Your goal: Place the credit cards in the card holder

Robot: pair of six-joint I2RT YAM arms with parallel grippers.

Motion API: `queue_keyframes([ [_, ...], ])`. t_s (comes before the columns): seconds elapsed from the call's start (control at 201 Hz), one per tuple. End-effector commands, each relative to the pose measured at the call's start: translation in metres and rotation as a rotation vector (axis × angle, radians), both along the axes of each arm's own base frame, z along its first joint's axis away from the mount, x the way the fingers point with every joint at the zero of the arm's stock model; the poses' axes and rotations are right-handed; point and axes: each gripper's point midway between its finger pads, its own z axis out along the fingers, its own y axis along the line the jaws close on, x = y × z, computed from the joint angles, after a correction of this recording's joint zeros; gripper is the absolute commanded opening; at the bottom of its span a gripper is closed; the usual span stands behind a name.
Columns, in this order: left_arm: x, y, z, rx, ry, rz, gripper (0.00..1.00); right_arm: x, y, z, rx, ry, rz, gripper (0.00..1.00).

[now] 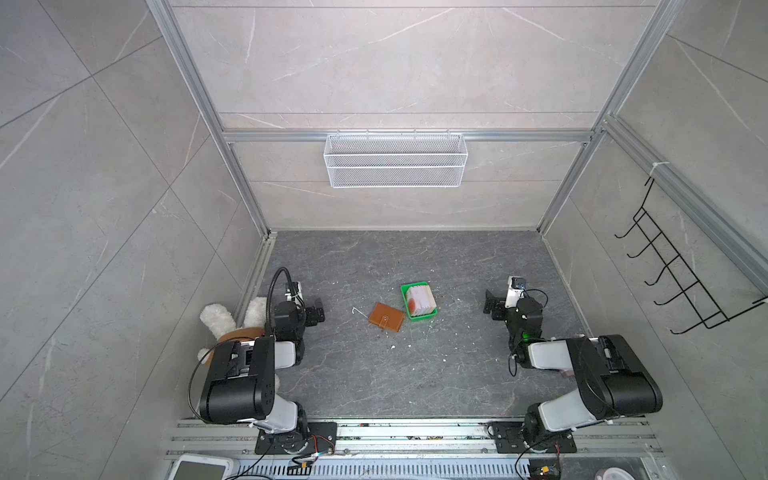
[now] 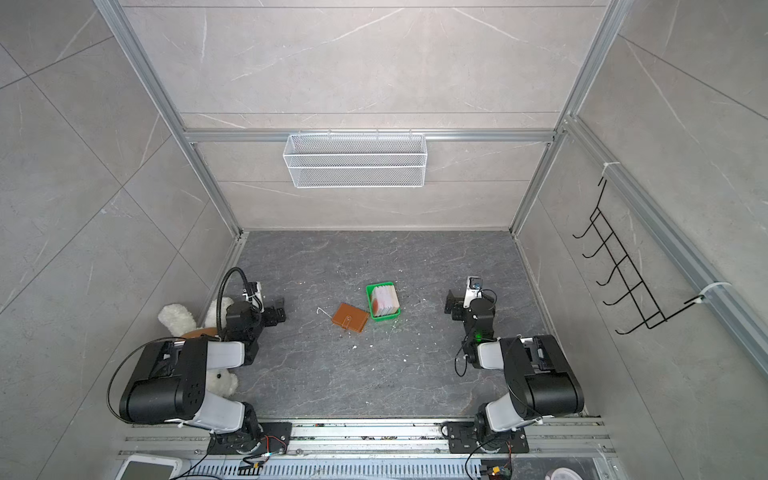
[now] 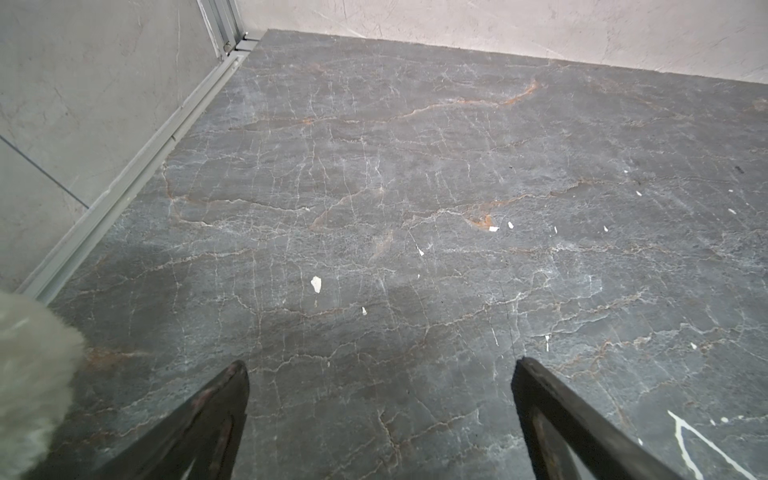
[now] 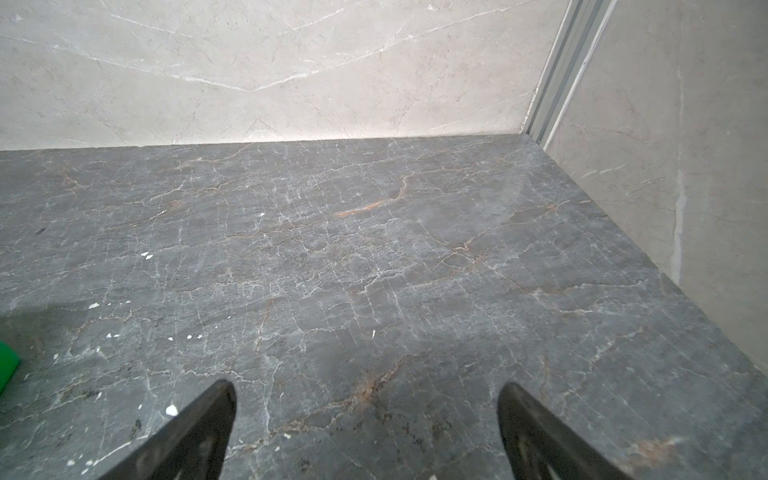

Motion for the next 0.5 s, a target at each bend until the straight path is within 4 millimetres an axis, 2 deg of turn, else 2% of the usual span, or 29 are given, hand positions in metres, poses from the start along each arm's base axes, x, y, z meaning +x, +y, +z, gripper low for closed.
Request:
queue_keyframes([
  [0.0,0.004,-0.005,0.021,0.028,-0.081,-0.034,1.00,-0.003,-0.003,0.008,0.012,-0.042,-0.010,1.00],
  [0.339,0.000,-0.003,0.044,0.049,-0.034,0.029,1.00,-0.002,0.004,0.029,0.009,0.029,0.028,1.00],
  [0.493,-0.003,-0.011,0.061,0.063,-0.013,0.048,1.00,-0.005,0.010,0.061,0.054,-0.005,0.052,1.00],
])
